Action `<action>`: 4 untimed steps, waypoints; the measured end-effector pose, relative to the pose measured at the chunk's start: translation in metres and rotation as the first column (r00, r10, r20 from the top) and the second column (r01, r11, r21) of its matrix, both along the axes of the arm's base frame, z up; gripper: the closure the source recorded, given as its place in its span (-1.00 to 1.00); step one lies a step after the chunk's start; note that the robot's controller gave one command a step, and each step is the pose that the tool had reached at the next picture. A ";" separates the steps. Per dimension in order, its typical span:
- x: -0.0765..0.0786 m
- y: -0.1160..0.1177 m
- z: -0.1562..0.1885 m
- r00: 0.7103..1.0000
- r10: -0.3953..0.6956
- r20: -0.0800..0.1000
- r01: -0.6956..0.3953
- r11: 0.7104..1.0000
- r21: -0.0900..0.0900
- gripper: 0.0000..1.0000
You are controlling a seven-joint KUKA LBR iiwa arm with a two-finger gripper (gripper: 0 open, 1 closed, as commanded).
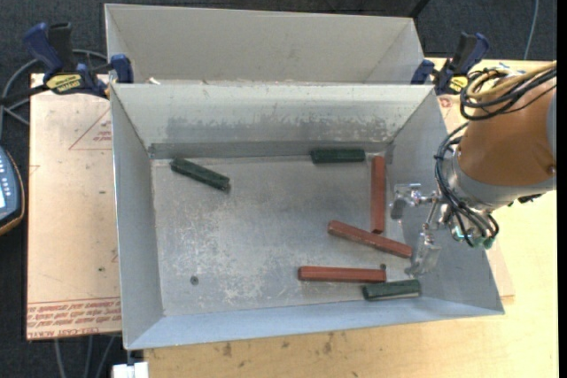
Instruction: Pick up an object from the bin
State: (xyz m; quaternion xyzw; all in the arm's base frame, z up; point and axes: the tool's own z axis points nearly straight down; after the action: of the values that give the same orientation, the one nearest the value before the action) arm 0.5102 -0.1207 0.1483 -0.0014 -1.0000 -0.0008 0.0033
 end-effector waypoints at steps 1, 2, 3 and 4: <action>-0.019 0.086 -0.081 0.998 -0.059 0.008 0.059 0.998 0.003 -1.00; -0.025 0.124 -0.047 0.992 -0.123 0.009 0.123 0.992 0.001 -1.00; -0.020 0.113 -0.035 0.969 -0.245 0.008 0.245 0.969 -0.001 -1.00; -0.025 0.113 -0.079 0.903 -0.429 0.005 0.429 0.903 -0.001 -1.00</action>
Offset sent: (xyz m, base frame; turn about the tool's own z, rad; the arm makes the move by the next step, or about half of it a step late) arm -0.0193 0.0805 -0.0783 0.0653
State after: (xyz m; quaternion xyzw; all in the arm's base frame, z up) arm 0.4850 -0.0078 0.0689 -0.2211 -0.9753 -0.0005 0.0006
